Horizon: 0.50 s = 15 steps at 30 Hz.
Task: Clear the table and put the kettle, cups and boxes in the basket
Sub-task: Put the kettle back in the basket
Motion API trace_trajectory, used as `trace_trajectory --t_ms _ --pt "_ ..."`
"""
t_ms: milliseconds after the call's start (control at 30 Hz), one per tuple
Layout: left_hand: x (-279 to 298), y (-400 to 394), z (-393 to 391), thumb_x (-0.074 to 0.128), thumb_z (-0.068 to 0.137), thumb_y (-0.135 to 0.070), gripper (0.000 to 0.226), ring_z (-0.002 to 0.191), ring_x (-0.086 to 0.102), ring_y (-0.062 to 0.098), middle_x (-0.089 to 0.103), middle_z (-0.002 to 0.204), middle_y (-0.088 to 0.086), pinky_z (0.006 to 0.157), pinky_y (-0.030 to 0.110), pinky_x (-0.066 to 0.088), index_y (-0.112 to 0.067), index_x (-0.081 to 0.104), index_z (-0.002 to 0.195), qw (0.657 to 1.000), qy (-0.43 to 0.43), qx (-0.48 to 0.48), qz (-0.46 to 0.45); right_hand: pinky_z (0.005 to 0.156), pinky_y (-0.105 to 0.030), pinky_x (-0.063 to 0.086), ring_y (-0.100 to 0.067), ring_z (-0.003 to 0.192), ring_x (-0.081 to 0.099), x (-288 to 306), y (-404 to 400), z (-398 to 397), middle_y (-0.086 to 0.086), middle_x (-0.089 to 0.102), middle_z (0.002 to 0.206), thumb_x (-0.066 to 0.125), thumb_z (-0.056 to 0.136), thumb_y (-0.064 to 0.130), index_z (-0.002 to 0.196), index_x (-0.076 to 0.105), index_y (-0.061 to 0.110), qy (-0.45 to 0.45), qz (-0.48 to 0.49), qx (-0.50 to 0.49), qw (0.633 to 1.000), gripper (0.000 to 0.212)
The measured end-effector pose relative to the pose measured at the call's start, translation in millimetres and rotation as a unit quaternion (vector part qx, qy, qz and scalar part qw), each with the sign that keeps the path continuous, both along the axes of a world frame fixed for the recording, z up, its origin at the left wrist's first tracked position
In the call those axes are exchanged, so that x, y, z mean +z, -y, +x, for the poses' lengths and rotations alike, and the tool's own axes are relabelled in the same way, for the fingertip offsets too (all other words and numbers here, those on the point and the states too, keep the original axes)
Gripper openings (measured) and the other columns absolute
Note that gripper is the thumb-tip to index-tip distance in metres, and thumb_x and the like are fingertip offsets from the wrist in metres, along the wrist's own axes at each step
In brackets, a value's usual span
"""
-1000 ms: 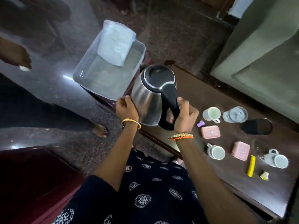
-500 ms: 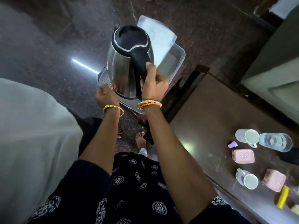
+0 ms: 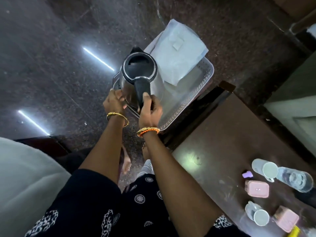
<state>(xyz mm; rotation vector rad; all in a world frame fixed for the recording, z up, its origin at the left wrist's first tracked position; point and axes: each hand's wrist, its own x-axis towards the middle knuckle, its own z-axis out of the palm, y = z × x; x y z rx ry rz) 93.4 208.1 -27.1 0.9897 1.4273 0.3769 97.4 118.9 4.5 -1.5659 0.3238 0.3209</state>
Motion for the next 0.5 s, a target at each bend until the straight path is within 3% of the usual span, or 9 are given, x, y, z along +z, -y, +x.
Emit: trace_trajectory --t_ms 67,133,233,267,300,367,433,500 --pt "0 -6 0 0.048 0.09 -0.024 0.029 0.074 0.061 0.024 0.067 0.08 0.011 0.064 0.031 0.05 -0.004 0.068 0.091 0.996 -0.058 -0.036 0.056 0.063 -0.039 0.048 -0.019 0.063 0.055 -3 5 -10 -0.002 0.059 0.067 0.058 0.072 0.049 0.079 0.058 0.017 -0.002 -0.024 0.042 0.999 0.033" --pt "0 -11 -2 0.052 0.089 -0.02 0.027 0.099 0.062 0.03 0.068 0.106 0.019 0.084 0.036 0.051 -0.003 0.065 0.106 0.983 -0.14 -0.077 0.094 0.076 -0.042 0.052 -0.019 0.079 0.061 -4 8 -16 -0.007 0.065 0.084 0.06 0.074 0.047 0.092 0.057 0.015 -0.01 -0.032 0.093 0.995 0.036" --pt "-3 -4 -4 0.047 0.094 -0.018 0.035 0.113 0.058 0.029 0.059 0.127 0.018 0.097 0.034 0.047 0.001 0.055 0.122 0.969 -0.187 -0.16 0.018 0.09 -0.048 0.048 -0.026 0.098 0.06 3 6 -15 -0.011 0.066 0.102 0.058 0.077 0.048 0.104 0.057 0.016 -0.037 -0.023 0.116 0.992 0.041" --pt "-4 2 -5 0.043 0.096 -0.018 0.036 0.103 0.061 0.028 0.059 0.125 0.018 0.091 0.029 0.051 0.002 0.053 0.124 0.967 -0.18 -0.179 -0.001 0.092 -0.048 0.047 -0.026 0.1 0.06 6 6 -14 -0.01 0.066 0.106 0.058 0.078 0.047 0.107 0.056 0.015 -0.047 -0.013 0.116 0.992 0.044" --pt "-7 8 -6 0.041 0.098 -0.018 0.035 0.085 0.061 0.024 0.06 0.117 0.017 0.075 0.019 0.055 0.003 0.053 0.123 0.969 -0.168 -0.18 -0.007 0.093 -0.046 0.048 -0.025 0.102 0.06 8 6 -14 -0.01 0.066 0.108 0.058 0.078 0.047 0.109 0.056 0.015 -0.055 -0.003 0.117 0.992 0.045" --pt "-4 22 -6 0.041 0.099 -0.015 0.033 0.058 0.05 0.011 0.058 0.095 0.013 0.037 0.006 0.043 0.005 0.055 0.12 0.979 -0.144 -0.146 -0.019 0.094 -0.044 0.047 -0.024 0.103 0.06 11 5 -14 -0.011 0.065 0.11 0.059 0.08 0.044 0.11 0.055 0.015 -0.069 0.007 0.12 0.99 0.042" --pt "-2 26 -10 0.042 0.098 -0.015 0.032 0.049 0.05 0.005 0.055 0.075 0.008 0.03 0.005 0.036 0.004 0.056 0.119 0.984 -0.122 -0.125 -0.03 0.096 -0.042 0.047 -0.023 0.104 0.059 15 2 -13 -0.009 0.063 0.114 0.062 0.085 0.038 0.109 0.053 0.02 -0.092 0.021 0.123 0.988 0.031" --pt "0 23 -14 0.043 0.098 -0.019 0.034 0.051 0.049 0.002 0.053 0.074 0.0 0.038 0.008 0.04 0.002 0.054 0.123 0.984 -0.109 -0.137 -0.038 0.098 -0.04 0.045 -0.023 0.107 0.056 19 -3 -9 -0.009 0.059 0.118 0.06 0.089 0.034 0.111 0.05 0.024 -0.116 0.028 0.127 0.985 0.027"
